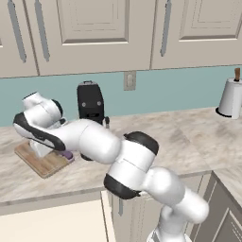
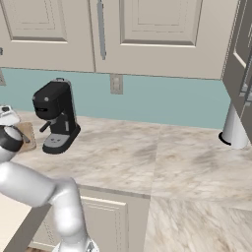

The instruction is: Open the drawer on the left and place the cutting tools on the cutting board.

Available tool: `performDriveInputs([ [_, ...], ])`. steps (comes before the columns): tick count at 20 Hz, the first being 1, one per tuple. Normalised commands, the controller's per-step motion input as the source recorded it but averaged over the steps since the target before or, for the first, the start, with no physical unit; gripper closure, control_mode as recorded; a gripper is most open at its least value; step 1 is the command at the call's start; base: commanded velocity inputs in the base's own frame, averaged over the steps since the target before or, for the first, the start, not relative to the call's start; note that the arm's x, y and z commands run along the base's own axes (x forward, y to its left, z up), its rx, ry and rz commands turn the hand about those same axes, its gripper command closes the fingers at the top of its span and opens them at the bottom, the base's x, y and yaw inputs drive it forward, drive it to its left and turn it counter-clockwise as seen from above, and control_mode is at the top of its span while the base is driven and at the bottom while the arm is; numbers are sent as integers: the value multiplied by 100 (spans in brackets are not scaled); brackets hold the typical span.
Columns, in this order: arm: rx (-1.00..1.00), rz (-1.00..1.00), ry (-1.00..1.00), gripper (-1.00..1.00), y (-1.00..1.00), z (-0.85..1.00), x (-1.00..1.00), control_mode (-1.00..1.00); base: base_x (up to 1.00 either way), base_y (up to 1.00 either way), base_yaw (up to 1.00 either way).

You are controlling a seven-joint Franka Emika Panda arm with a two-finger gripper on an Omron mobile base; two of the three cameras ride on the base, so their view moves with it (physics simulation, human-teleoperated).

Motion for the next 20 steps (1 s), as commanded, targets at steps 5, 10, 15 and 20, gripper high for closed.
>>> performDriveInputs([
  [5, -2, 2, 0, 100, 12, -16, 42, -100, 0, 0, 0],
  [10, 0, 2, 0, 100, 4, -20, 44, -100, 0, 0, 0],
  [15, 0, 8, 0, 100, 20, -24, 10, -100, 0, 0, 0],
  [20, 0, 15, -1, 100, 25, -11, -20, -100, 0, 0, 0],
])
